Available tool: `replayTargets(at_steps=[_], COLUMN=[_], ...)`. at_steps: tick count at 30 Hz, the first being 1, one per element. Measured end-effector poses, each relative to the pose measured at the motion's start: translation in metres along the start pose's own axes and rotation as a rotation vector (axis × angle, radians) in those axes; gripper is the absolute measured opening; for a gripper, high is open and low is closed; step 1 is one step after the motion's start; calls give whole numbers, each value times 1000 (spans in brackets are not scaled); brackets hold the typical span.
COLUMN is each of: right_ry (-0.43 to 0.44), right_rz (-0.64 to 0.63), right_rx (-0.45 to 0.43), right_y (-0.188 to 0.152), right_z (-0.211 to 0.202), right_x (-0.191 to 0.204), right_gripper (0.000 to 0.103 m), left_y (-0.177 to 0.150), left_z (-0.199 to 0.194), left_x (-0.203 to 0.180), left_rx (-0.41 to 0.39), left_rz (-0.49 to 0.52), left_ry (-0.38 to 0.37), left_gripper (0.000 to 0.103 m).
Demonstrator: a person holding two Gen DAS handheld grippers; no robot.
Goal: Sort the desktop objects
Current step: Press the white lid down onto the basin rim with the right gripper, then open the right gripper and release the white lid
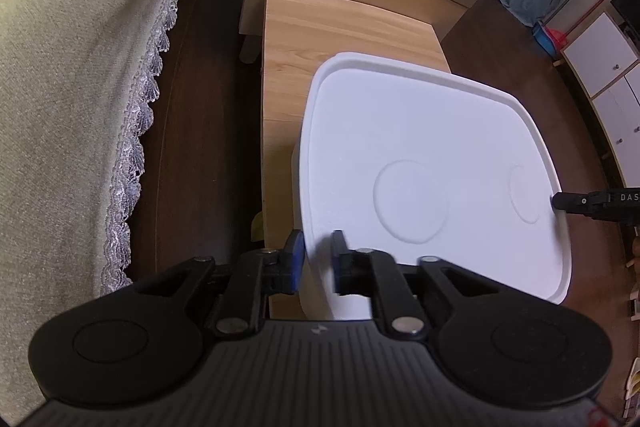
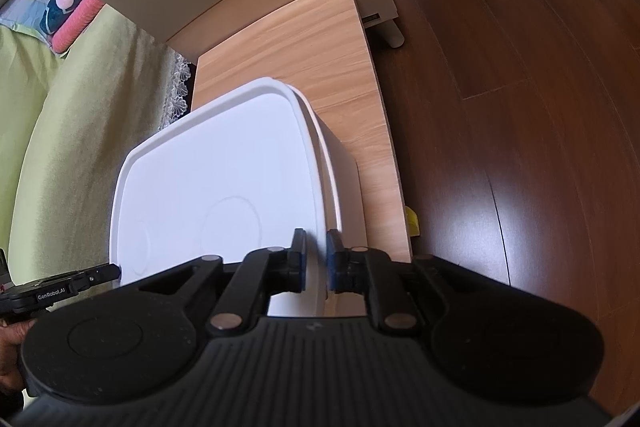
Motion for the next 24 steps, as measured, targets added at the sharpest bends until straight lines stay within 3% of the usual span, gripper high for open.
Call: replayTargets(at_steps=[3,7,24], right_ry=[-10,-29,-37], right_rz=[-14,-34,-39], right_rx=[-19,-47,-14], right_y=[1,3,-17], right_z=[-3,-9,-15], right_x=[2,2,-5], right_gripper=[14,18,19], left_y=[0,0,-7], left_z=[-2,-7,-19], left_x=[-3,-3,2], left_rx=[-9,-18,-18], left_rz=[9,28,49], left_ry=[-7,4,37], left_gripper=[33,34,34])
Point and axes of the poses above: each gripper's, at about its wrist camera, not at the fingertips, and z roughly the way its jaws point, x to its left, y to its top, the point moved 9 cm from there along z, roughly the way its jaws point, and after that the axes turned 10 degrees about -x, right-handed, at the moved point
